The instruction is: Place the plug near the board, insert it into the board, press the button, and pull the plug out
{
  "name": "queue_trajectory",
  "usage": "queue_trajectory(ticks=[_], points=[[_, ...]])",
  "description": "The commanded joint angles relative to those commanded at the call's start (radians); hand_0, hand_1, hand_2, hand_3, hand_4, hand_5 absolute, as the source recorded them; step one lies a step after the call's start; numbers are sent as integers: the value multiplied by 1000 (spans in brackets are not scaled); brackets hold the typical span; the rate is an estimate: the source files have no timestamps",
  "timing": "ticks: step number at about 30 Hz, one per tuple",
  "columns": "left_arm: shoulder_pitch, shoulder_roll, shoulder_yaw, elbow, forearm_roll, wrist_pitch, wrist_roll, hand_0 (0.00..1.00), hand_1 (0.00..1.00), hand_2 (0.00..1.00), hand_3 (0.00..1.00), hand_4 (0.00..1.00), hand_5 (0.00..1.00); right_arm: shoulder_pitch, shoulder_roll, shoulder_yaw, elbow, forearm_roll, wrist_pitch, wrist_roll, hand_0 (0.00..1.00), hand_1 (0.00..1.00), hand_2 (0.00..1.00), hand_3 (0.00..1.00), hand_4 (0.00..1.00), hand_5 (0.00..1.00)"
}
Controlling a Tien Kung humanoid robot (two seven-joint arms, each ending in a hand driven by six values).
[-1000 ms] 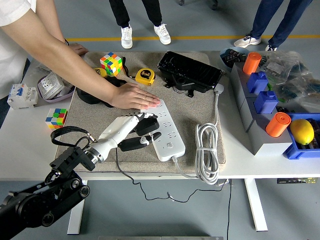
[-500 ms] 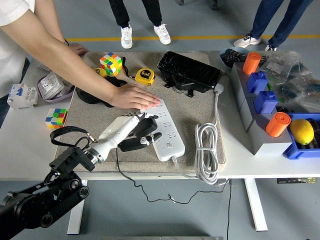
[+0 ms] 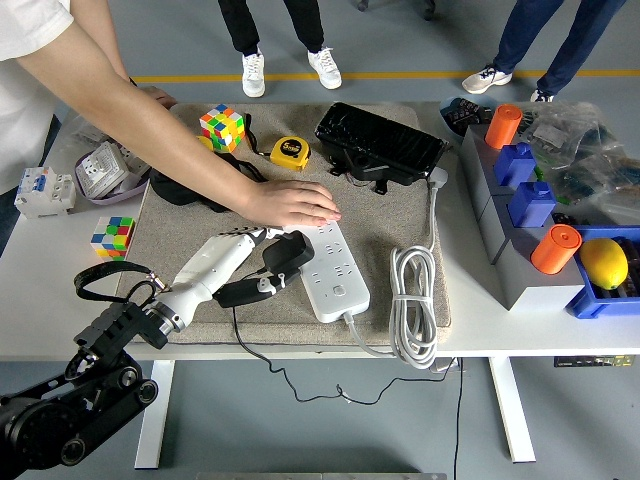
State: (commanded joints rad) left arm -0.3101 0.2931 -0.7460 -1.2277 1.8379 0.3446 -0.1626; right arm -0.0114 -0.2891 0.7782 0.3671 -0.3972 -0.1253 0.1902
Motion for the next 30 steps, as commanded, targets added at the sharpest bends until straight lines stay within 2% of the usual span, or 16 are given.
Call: queue_trajectory(ticks=[16,30], points=[[-44,-34,67,21,23,-3,14,803,816,817,797,838,974,-1,1,7,4,-6,-2,3,605,590,544,544,789,261],[-76,-39,88,23,29,-6,21,799,816,815,793,834,975,1,1,20,10,-17,-2,4,605,590,544,545,790,259]])
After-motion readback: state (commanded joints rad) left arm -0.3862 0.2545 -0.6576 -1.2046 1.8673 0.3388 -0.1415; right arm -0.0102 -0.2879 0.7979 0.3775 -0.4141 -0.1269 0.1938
